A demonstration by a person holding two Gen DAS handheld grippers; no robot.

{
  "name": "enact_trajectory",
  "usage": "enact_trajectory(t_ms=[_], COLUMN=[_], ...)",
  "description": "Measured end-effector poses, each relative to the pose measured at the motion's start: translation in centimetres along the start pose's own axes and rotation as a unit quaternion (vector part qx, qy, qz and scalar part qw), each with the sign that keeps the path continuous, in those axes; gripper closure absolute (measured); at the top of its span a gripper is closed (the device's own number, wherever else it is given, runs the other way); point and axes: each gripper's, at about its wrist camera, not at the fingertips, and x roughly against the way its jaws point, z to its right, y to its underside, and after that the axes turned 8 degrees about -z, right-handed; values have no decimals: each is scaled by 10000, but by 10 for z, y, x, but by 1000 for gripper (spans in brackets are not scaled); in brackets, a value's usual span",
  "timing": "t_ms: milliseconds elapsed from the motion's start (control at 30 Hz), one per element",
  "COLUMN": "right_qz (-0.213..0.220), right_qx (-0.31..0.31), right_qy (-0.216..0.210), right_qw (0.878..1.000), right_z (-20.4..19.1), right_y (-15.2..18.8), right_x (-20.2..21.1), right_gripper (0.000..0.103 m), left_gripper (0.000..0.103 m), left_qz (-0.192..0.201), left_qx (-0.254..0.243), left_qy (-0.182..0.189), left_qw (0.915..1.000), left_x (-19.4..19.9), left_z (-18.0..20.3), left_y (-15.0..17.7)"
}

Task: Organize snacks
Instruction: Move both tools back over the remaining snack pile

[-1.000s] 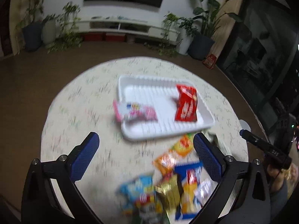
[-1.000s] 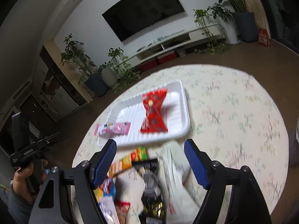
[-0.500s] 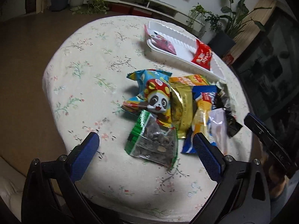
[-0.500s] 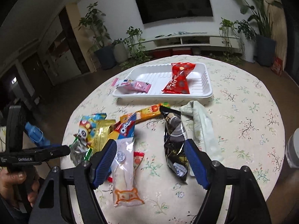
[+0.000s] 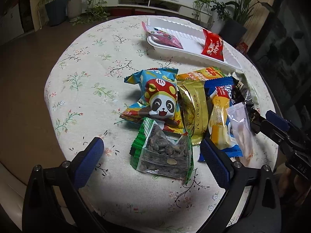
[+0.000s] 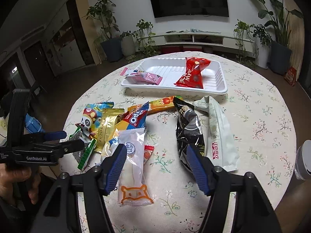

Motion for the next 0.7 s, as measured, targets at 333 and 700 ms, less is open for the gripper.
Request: enact_trajectory(t_ms=[333, 700], right_qz=[-152, 382], right_qx=[176, 218], right_qy=[46, -167], right_qw=[9997, 9989], right_z=[-7, -10], right_y=[2, 0], right_x=[-7, 17], right_gripper=[35, 37], left_gripper=[9, 37], left_qz=[-313, -262], left_qx=[-47, -149], left_qy=[-207, -390], left_qw=[9993, 9988], left_x=[-23, -22], left_z=[2, 3], left_y=[-5, -2])
